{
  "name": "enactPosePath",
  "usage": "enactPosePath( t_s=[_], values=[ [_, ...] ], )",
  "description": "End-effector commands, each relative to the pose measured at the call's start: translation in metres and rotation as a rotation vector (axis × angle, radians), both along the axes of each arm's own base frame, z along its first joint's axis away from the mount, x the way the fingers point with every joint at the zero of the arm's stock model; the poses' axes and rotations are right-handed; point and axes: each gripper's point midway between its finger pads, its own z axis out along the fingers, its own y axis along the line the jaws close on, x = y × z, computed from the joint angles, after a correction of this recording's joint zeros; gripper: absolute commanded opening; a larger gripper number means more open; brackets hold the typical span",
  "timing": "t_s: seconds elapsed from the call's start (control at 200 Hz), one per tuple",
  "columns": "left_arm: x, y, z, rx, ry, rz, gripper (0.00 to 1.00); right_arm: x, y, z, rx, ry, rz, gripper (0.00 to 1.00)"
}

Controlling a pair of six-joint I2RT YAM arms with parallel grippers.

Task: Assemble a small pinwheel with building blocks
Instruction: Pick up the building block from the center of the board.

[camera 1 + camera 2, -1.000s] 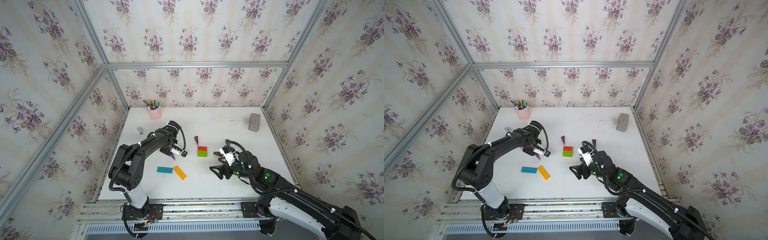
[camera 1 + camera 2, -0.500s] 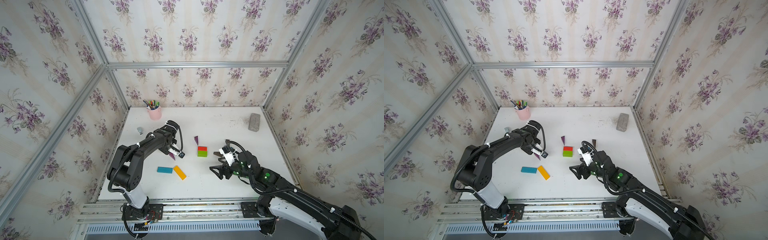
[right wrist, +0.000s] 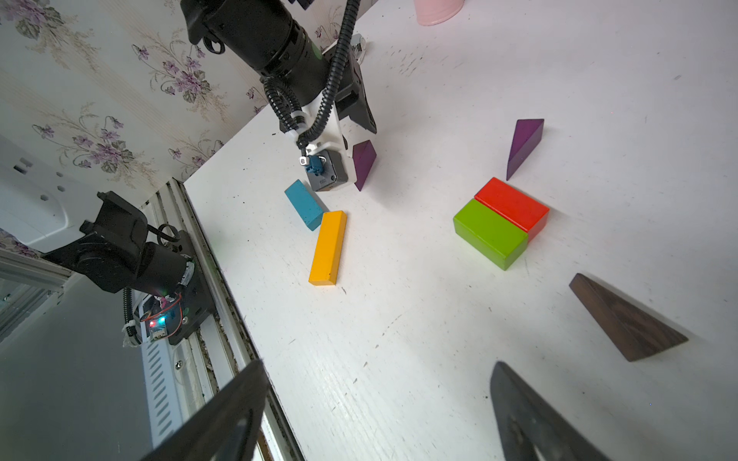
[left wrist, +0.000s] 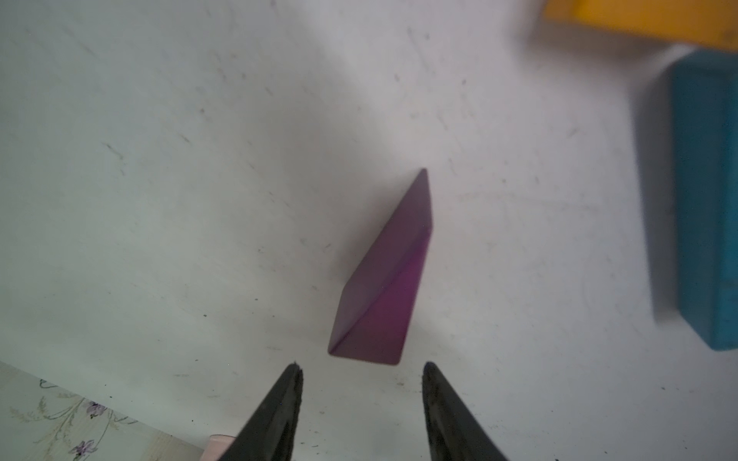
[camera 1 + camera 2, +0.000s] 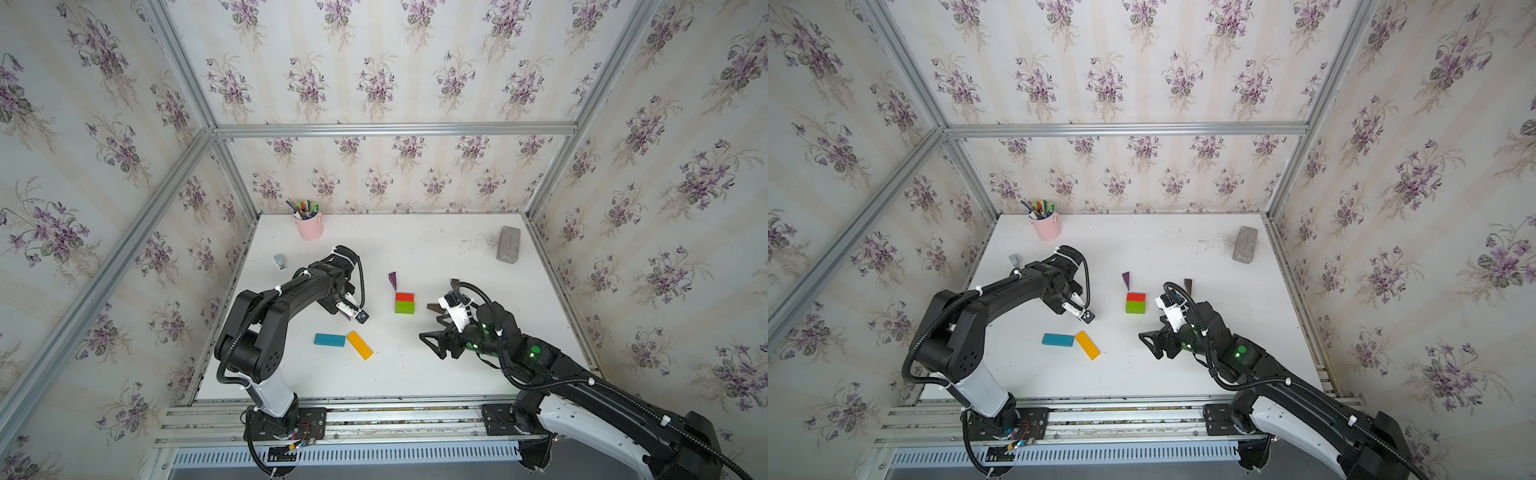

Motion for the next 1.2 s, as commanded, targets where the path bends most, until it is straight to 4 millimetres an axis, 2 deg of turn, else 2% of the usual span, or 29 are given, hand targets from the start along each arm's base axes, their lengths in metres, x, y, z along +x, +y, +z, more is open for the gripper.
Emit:
enactPosePath(
  t_s=[0.0, 0.41, 1.194],
  values=[
    [-0.002, -0.002, -0.005, 0.025, 0.023, -0.114, 0.50, 0.001, 0.001, 0.004, 0.006, -0.011, -0.003, 0.88],
    [-0.004, -0.008, -0.013, 0.034, 0.028, -0.140, 0.45, 0.001, 0.001, 0.004, 0.007, -0.013, -0.001, 0.88],
    [-0.006, -0.005, -0.016, 0.050, 0.035, -0.126, 0.36, 0.001, 0.001, 0.005, 0.010, -0.014, 0.002, 0.88]
  ],
)
